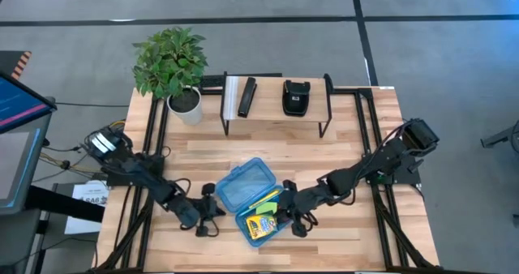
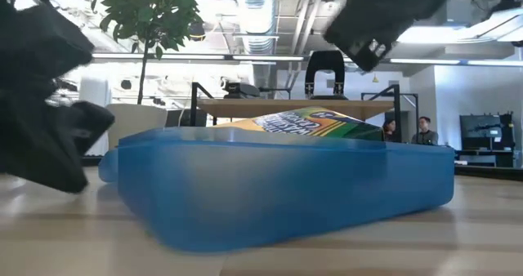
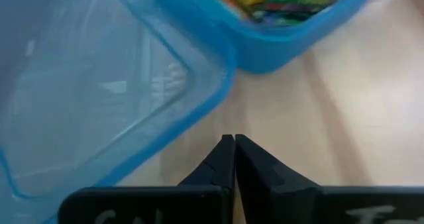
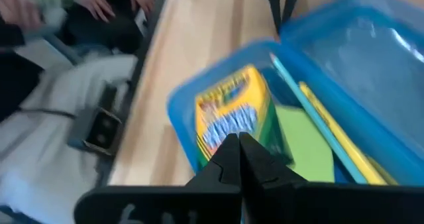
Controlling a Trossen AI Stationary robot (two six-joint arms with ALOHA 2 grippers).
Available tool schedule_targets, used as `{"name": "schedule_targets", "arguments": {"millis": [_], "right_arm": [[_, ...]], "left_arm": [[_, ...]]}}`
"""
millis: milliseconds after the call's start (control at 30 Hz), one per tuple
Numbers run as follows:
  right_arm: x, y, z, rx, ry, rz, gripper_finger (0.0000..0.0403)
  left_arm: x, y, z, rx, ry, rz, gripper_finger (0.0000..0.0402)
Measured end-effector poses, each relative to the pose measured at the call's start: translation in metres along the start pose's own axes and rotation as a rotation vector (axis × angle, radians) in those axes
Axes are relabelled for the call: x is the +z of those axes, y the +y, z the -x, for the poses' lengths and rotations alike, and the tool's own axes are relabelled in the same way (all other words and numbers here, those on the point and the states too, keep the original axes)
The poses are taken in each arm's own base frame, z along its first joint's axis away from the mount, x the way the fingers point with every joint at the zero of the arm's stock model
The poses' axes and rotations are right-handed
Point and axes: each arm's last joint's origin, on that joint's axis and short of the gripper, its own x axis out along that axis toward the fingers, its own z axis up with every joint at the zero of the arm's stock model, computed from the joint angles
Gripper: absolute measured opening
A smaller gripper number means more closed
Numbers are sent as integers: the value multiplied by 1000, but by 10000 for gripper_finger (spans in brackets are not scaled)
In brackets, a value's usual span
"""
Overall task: Pack school essentials
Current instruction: Close the blue pencil box
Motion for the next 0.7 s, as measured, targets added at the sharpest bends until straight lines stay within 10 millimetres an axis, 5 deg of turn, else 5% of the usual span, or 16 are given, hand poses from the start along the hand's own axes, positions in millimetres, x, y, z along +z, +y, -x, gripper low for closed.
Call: {"name": "schedule_targets", "arguments": {"millis": [333, 700], "right_arm": [[-6, -22, 0, -121, 107, -26, 6], [-3, -87, 9, -425, 209, -110, 6]], "left_arm": [[1, 21, -13, 180, 6, 42, 0], [6, 53, -21, 367, 22, 18, 0]]}}
